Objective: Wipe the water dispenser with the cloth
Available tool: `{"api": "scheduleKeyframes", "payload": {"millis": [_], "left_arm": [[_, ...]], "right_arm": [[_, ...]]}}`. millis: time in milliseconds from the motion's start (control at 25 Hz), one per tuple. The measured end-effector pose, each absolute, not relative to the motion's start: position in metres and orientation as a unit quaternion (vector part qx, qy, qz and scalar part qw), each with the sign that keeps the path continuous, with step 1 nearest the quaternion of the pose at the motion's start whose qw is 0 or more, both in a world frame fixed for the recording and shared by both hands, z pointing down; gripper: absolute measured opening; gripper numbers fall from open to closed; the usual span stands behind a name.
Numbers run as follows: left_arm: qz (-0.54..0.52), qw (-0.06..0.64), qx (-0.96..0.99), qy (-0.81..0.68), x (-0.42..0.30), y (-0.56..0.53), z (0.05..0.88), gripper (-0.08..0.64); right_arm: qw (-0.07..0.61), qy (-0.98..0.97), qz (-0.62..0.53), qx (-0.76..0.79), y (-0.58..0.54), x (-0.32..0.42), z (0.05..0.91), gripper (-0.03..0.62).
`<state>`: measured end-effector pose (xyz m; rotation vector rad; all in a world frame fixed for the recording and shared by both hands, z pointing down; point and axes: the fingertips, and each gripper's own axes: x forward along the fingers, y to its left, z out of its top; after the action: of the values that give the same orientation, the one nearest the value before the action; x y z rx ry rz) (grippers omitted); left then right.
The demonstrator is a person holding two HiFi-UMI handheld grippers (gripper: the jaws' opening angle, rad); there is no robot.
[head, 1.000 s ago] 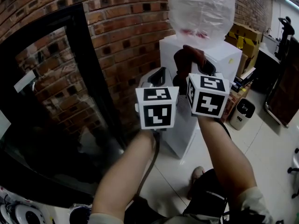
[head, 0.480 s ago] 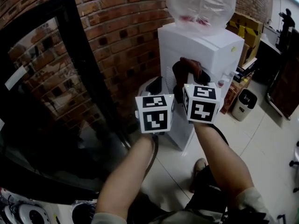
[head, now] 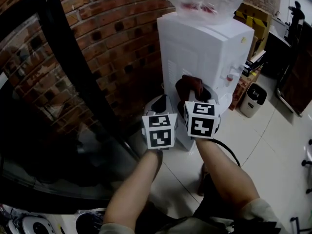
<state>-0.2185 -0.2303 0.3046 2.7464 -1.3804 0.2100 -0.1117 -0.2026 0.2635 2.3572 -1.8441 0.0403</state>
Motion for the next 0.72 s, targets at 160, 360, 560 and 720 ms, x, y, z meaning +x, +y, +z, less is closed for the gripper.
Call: {"api": "scheduleKeyframes", "payload": {"millis": [160,360,560,720], "left_arm": [[0.081,0.046,0.886,-0.453,-0.221,-0.235,0.339,0.000],[0.101,0.067,0.880,-0.460,-0.226,-0.238,0.382,0.000],[0.125,0.081,0.874,-0.462,-0.231,-0.238,0.427,0.000],[0.151,0.096,0.871,-0.457,-0.233,-0.236,0.468,0.000]], "right_arm": [[0.090,-0.610,0.036,0.786,-0.202,-0.109,0.301,0.055],[0.121,-0.604,0.068,0.785,-0.199,-0.107,0.360,0.055],[0.163,-0.596,0.102,0.780,-0.196,-0.106,0.427,0.055],[0.183,-0.590,0.136,0.775,-0.197,-0.106,0.475,0.056]]}}
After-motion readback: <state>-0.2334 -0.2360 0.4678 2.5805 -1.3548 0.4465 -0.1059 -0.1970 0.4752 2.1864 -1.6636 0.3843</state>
